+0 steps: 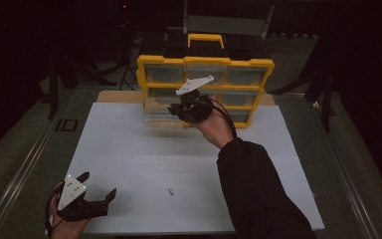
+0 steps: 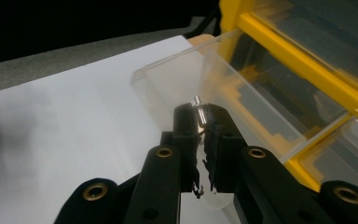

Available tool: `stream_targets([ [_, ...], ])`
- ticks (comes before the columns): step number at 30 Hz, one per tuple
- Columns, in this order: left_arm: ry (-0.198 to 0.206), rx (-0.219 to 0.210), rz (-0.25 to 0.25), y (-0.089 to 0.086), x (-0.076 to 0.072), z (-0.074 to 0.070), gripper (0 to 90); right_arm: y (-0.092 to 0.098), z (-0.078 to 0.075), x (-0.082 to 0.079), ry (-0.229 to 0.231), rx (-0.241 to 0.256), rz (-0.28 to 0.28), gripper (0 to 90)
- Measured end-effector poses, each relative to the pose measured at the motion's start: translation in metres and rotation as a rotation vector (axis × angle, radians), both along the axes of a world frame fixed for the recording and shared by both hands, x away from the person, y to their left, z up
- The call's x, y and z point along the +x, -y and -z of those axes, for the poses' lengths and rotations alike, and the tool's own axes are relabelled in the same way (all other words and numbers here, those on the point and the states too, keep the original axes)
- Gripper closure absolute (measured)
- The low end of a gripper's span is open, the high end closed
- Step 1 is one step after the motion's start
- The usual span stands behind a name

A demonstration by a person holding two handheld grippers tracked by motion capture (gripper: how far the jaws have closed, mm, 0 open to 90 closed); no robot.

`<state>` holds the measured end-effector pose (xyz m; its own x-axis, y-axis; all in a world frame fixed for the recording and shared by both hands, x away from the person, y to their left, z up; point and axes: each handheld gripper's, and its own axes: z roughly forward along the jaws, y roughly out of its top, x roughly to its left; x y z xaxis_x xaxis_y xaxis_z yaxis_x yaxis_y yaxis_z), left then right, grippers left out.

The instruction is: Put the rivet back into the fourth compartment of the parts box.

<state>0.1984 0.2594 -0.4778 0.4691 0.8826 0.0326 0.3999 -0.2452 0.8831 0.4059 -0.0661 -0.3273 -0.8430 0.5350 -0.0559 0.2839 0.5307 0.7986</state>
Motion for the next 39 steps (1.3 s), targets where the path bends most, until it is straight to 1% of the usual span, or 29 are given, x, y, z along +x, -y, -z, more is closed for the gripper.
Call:
stream_targets([
  [1,0.001,0.001,0.0,0.0,0.0,0.0,0.0,-0.001,0.0,0.001,0.007,-0.01,0.009,83.2],
  [3,0.002,-0.003,0.0,0.0,0.0,0.0,0.0,-0.003,0.001,0.004,0.005,-0.021,0.029,83.2],
  [4,0.002,-0.004,0.0,0.0,0.0,0.0,0.0,-0.004,0.001,0.005,0.002,-0.019,0.038,83.2],
  [6,0.002,-0.003,0.0,0.0,0.0,0.0,0.0,-0.004,0.002,0.007,-0.001,-0.018,0.038,81.9],
  [7,0.003,-0.002,-0.002,0.0,0.0,0.0,0.0,-0.005,0.002,0.008,-0.013,-0.016,0.035,73.2],
  [8,0.003,-0.004,-0.003,0.0,0.0,0.0,0.0,-0.006,0.004,0.008,-0.015,-0.018,0.029,53.5],
  [9,0.003,-0.004,-0.002,-0.001,0.0,0.0,0.0,-0.006,0.005,0.008,-0.014,-0.023,0.021,49.8],
  [10,0.003,-0.006,-0.004,0.0,0.0,0.0,0.0,-0.006,0.005,0.007,-0.005,-0.025,0.024,44.0],
  [11,0.003,-0.007,-0.004,0.0,0.0,0.0,0.0,-0.006,0.005,0.005,0.007,-0.03,0.032,40.9],
  [13,0.003,-0.007,-0.004,0.0,0.0,0.0,0.0,-0.006,0.004,0.004,0.013,-0.029,0.032,40.9],
  [14,0.001,-0.005,-0.002,0.0,0.0,0.0,0.0,-0.004,0.003,0.003,0.014,-0.022,0.032,34.4],
  [17,0.002,-0.005,-0.004,0.0,0.0,0.0,0.0,-0.002,0.003,0.0,0.012,-0.024,0.021,30.5],
  [18,0.002,-0.005,-0.004,0.0,0.0,0.0,0.0,-0.002,0.003,0.0,0.012,-0.024,0.021,30.5],
  [22,0.0,-0.003,-0.004,0.0,0.0,0.0,0.0,-0.003,0.001,-0.007,0.016,-0.058,-0.012,28.6],
  [26,0.0,-0.005,-0.004,0.0,0.0,0.0,0.0,-0.005,0.0,-0.014,0.01,-0.071,-0.048,26.9],
  [29,-0.001,-0.002,-0.003,0.0,0.0,0.0,0.0,-0.008,0.001,-0.019,0.002,-0.101,-0.073,24.0],
  [30,0.0,-0.005,-0.003,0.0,0.0,0.0,0.0,-0.009,0.002,-0.021,0.0,-0.112,-0.083,23.4],
  [31,0.0,-0.005,-0.003,0.0,0.0,0.0,0.0,-0.009,0.002,-0.021,0.0,-0.112,-0.083,23.4],
  [34,0.001,-0.005,-0.004,0.0,0.0,0.0,0.0,-0.013,0.004,-0.027,-0.002,-0.147,-0.109,22.0],
  [36,0.0,-0.005,-0.004,0.0,0.0,0.0,0.0,-0.015,0.005,-0.03,-0.006,-0.163,-0.12,21.5],
  [37,0.0,-0.005,-0.004,0.0,0.0,0.0,0.0,-0.015,0.005,-0.03,-0.006,-0.163,-0.12,21.5],
  [38,-0.002,-0.003,-0.003,0.0,0.0,0.0,0.0,-0.018,0.008,-0.036,-0.012,-0.195,-0.146,21.2],
  [39,-0.002,-0.003,-0.003,0.0,0.0,0.0,0.0,-0.018,0.008,-0.036,-0.012,-0.195,-0.146,21.2],
])
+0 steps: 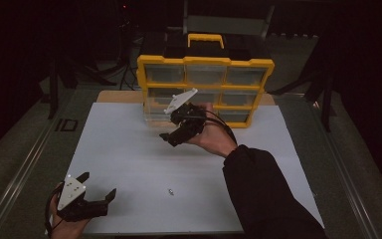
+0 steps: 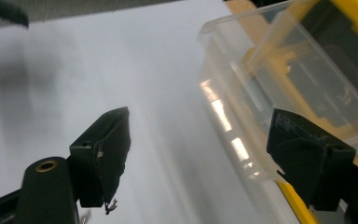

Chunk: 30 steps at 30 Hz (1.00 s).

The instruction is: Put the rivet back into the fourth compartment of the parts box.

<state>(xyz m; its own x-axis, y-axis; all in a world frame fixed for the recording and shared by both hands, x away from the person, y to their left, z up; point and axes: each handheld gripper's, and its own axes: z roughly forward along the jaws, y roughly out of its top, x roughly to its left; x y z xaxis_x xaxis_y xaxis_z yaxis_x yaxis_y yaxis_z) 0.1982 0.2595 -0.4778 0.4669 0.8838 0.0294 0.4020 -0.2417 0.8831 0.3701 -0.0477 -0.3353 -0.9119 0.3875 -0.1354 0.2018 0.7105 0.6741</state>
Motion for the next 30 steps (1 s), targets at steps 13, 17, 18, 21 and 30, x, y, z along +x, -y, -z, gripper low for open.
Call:
stream_targets([
  [13,-0.001,0.001,0.001,0.0,0.0,0.0,0.0,-0.014,0.024,-0.027,-0.037,-0.201,-0.126,20.0],
  [17,-0.001,0.0,0.001,0.0,0.0,0.0,0.0,-0.015,0.032,-0.03,-0.056,-0.244,-0.145,19.3],
  [18,-0.001,0.0,0.001,0.0,0.0,0.0,0.0,-0.015,0.034,-0.03,-0.057,-0.251,-0.148,19.3],
  [21,-0.002,0.002,0.002,0.0,0.0,0.0,0.0,-0.014,0.04,-0.032,-0.064,-0.273,-0.154,19.1],
  [30,-0.003,0.001,0.001,0.0,0.0,0.0,0.0,-0.015,0.067,-0.039,-0.104,-0.335,-0.174,18.8],
])
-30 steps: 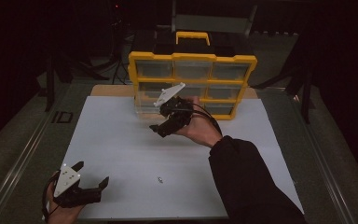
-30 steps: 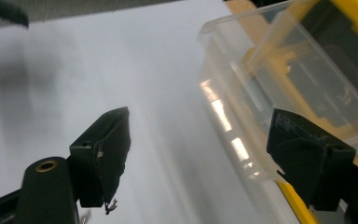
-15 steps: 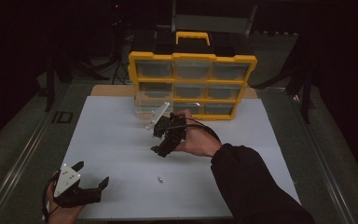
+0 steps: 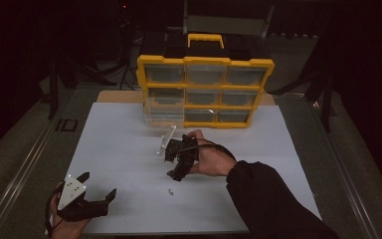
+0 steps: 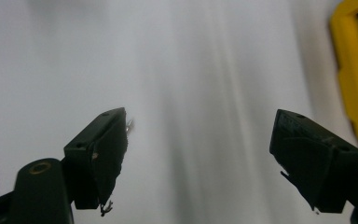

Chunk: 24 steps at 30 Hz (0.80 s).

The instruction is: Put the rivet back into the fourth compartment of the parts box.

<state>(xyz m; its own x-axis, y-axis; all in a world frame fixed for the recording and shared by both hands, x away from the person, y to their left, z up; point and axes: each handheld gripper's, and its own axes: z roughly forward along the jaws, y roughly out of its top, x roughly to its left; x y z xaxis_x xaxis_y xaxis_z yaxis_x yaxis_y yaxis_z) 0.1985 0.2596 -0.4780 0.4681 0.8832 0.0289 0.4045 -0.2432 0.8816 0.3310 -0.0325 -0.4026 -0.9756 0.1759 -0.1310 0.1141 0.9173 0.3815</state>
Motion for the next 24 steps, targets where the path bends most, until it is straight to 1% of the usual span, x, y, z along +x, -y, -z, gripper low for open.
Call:
stream_targets([
  [1,0.0,0.0,0.0,0.0,0.0,0.0,0.0,-0.001,0.004,-0.002,-0.011,-0.01,0.005,18.8],
  [3,0.0,0.0,0.0,0.0,0.0,0.0,0.0,-0.003,0.013,-0.003,-0.017,-0.032,-0.003,18.8],
  [4,0.0,0.0,0.0,0.0,0.0,0.0,0.0,-0.003,0.013,-0.003,-0.017,-0.032,-0.003,18.8],
  [5,0.0,0.001,0.0,0.0,0.0,0.0,0.0,-0.004,0.017,-0.004,-0.017,-0.04,-0.012,18.7],
  [6,0.0,0.001,0.0,0.0,0.0,0.0,0.0,-0.007,0.025,-0.006,-0.024,-0.055,-0.012,18.8],
  [8,0.0,0.0,0.0,0.0,0.0,0.0,0.0,-0.009,0.032,-0.007,-0.03,-0.066,-0.02,18.8],
  [9,0.0,0.001,0.0,0.0,0.0,0.0,0.0,-0.009,0.032,-0.007,-0.03,-0.066,-0.02,18.8],
  [12,0.0,0.001,0.0,0.0,0.0,0.0,0.0,-0.013,0.044,-0.01,-0.032,-0.084,-0.015,19.1],
  [15,0.001,0.001,-0.001,0.0,0.0,0.0,0.0,-0.016,0.053,-0.01,-0.039,-0.094,-0.017,19.0],
  [19,0.001,0.001,-0.002,0.0,0.0,0.0,0.0,-0.022,0.064,-0.011,-0.035,-0.121,-0.023,19.3],
  [20,0.002,0.0,-0.002,0.0,0.0,0.0,0.0,-0.022,0.064,-0.011,-0.035,-0.121,-0.023,19.3],
  [24,0.002,0.0,-0.002,0.0,0.0,0.0,0.0,-0.026,0.073,-0.011,-0.039,-0.141,-0.018,19.9],
])
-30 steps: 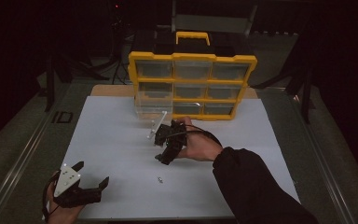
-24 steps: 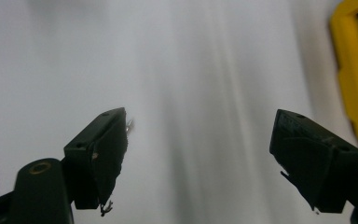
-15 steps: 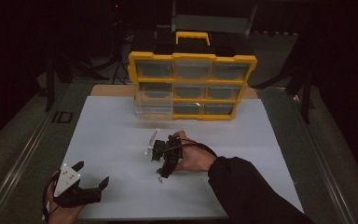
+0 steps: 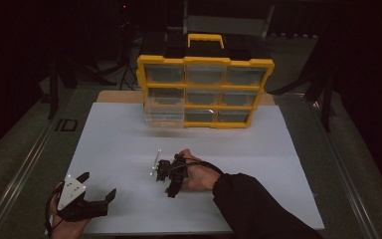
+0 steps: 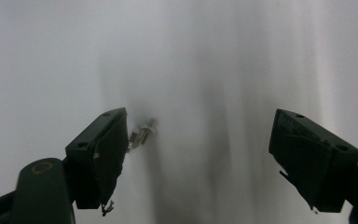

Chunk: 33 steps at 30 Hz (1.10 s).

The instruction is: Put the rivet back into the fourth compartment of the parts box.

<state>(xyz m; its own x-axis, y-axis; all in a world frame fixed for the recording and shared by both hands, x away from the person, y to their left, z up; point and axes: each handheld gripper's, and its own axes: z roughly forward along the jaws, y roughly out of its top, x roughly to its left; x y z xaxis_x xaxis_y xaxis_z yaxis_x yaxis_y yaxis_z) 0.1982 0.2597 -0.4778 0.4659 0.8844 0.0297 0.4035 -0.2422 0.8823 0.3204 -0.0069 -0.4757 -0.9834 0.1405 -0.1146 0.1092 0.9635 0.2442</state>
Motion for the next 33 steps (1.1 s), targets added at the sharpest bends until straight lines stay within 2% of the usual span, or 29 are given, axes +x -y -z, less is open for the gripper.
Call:
stream_targets([
  [17,0.0,0.0,0.001,0.0,0.0,0.0,0.0,-0.003,0.011,0.003,-0.005,-0.026,0.01,24.6],
  [24,-0.001,-0.001,0.002,0.0,0.0,0.0,0.0,-0.004,0.012,0.002,-0.05,-0.043,-0.001,40.4],
  [33,-0.002,0.001,0.003,0.0,0.0,0.0,0.0,0.004,0.011,-0.001,-0.076,-0.059,-0.011,43.1],
])
